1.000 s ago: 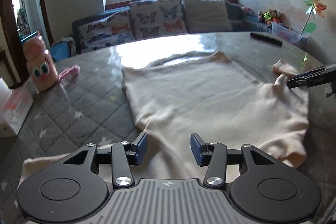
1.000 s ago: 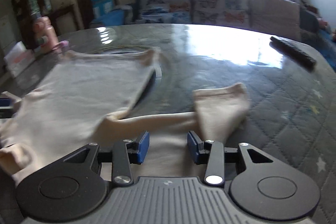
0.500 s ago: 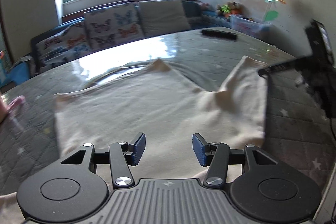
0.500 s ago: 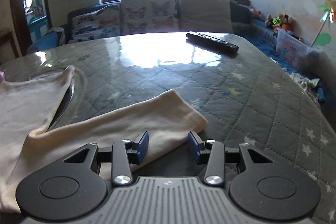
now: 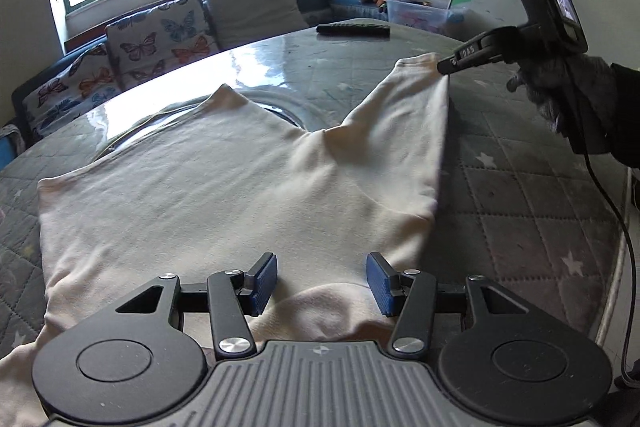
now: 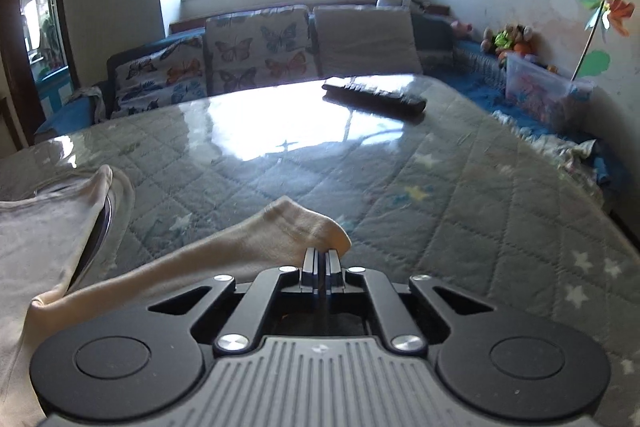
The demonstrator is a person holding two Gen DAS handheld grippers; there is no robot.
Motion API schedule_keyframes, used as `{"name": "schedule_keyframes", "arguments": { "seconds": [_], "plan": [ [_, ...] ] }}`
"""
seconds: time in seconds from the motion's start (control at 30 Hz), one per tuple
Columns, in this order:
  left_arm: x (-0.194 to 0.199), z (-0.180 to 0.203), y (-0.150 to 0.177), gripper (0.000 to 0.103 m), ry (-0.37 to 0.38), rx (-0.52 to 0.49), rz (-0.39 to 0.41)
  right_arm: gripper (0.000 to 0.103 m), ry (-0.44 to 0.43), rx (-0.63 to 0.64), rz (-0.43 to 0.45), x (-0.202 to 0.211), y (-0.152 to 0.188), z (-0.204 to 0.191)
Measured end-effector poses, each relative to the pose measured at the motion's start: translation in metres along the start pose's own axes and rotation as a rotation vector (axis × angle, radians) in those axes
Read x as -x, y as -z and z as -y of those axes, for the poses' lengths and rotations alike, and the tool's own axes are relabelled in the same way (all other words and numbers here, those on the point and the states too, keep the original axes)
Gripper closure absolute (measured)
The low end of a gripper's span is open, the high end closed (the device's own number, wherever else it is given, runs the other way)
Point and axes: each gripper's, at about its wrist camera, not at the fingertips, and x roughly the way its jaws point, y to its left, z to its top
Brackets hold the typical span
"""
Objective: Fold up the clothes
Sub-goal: 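Grasp a sleeve cuff with the right gripper and lift it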
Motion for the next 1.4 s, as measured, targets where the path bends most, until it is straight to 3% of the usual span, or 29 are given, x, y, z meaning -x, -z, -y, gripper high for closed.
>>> {"name": "schedule_keyframes", "arguments": {
  "seconds": [0.33, 0.53, 1.03, 1.2, 1.4],
  "plan": [
    [0.004, 0.000, -0.015, 0.049, -0.030, 0.004, 0.045, 0.100, 0.009, -0.042, -0.017, -0.002, 0.010, 0.007],
    [-0.015, 0.018, -0.015, 0.049, 0.007, -0.025, 0.016, 0.100, -0.007, -0.053, -0.019, -0.001, 0.008, 0.009],
    [-0.009, 0.024, -0.013, 0.047, 0.023, -0.024, 0.061, 0.101, -0.170, 0.036, 0.142, 0.074, -0.045, -0.039],
    [0.026, -0.007, -0.004, 0.045, -0.045, 0.038, 0.118, 0.101, -0.243, 0.093, 0.196, 0.102, -0.062, -0.065],
    [0.058, -0.056, 0.023, 0.043, -0.157, 0.171, 0.125, 0.101, -0.400, 0.247, 0.223, 0.134, -0.066, -0.129]
  ]
}}
